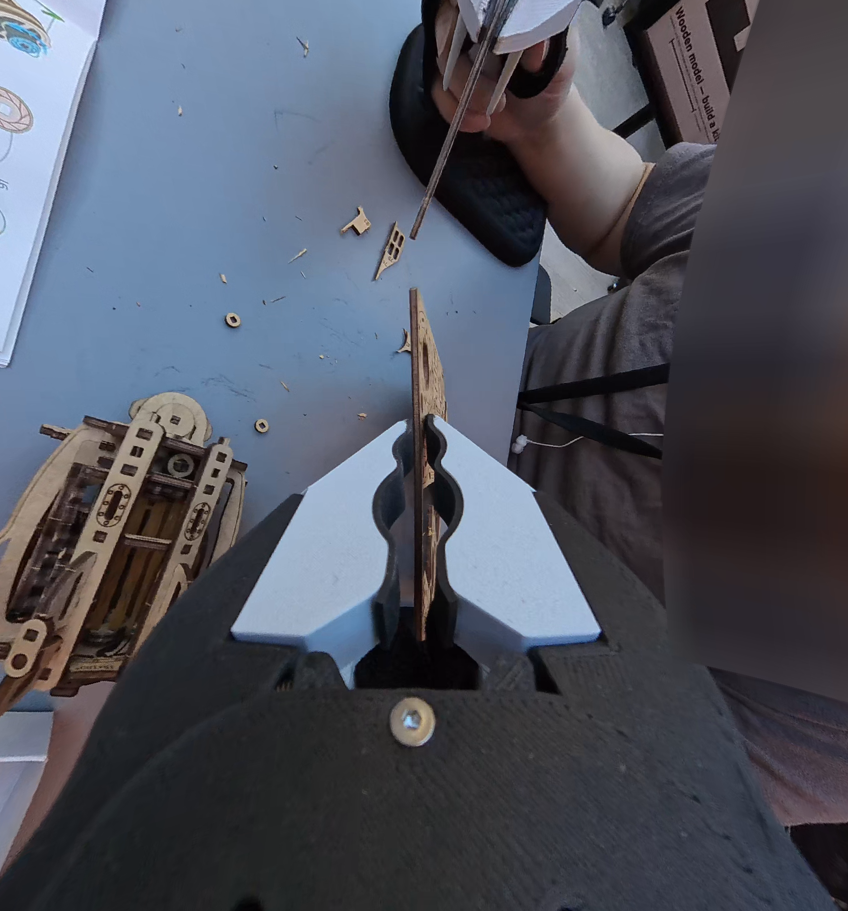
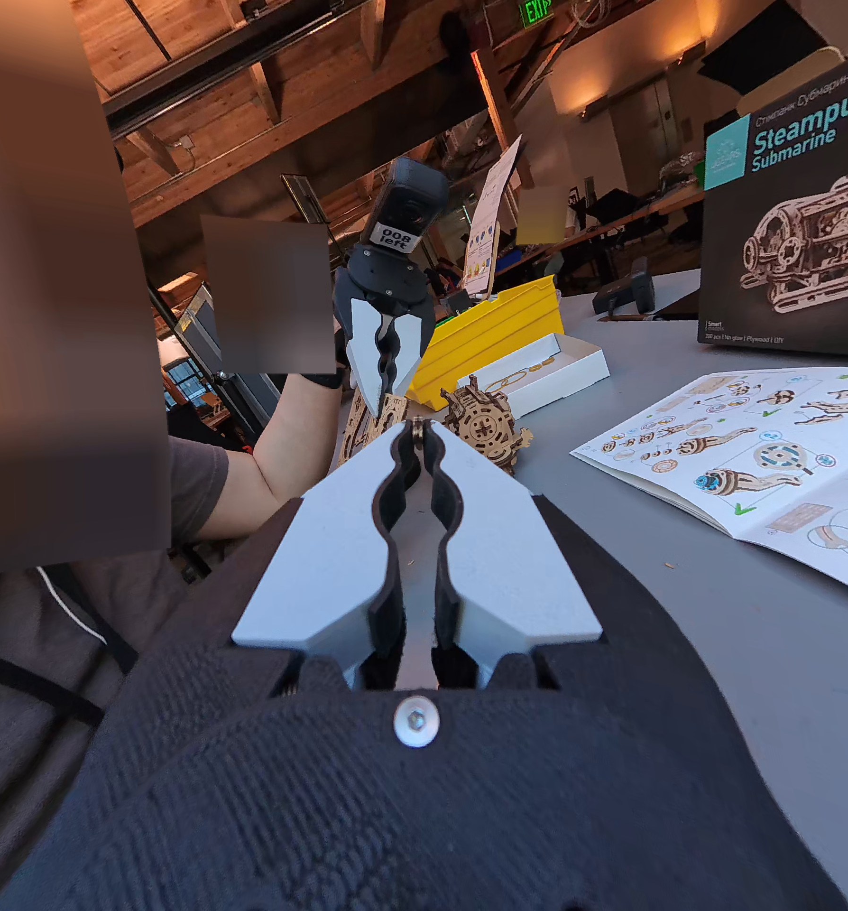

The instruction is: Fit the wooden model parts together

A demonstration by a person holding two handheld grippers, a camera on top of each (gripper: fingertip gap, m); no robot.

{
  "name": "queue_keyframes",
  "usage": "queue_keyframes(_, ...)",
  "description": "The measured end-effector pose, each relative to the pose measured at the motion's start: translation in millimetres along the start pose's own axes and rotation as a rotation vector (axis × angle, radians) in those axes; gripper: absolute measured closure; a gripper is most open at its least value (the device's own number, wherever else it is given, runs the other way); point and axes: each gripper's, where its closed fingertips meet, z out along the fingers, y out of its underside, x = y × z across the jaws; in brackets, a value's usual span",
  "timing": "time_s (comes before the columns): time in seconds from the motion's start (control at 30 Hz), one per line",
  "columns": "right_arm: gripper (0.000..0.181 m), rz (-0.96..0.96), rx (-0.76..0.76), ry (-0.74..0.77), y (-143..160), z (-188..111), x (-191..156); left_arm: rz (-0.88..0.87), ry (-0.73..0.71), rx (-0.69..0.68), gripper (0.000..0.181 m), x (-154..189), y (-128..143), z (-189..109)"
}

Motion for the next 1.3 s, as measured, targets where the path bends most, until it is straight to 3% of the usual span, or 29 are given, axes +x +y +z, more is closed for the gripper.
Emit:
queue_keyframes(0.37, 0.180, -0.069, -0.071, 0.021, 10.4, 2.8, 0.7, 0.010, -0.008, -0.012, 0.178, -0.5, -0.7, 2.6)
queue_keyframes(1.3, 0.179, -0.091, -0.080, 0.023, 9.8, 1.8, -1.6, -0.013, 0.020, -0.014, 0.179, 1.6, -2.7, 3.0)
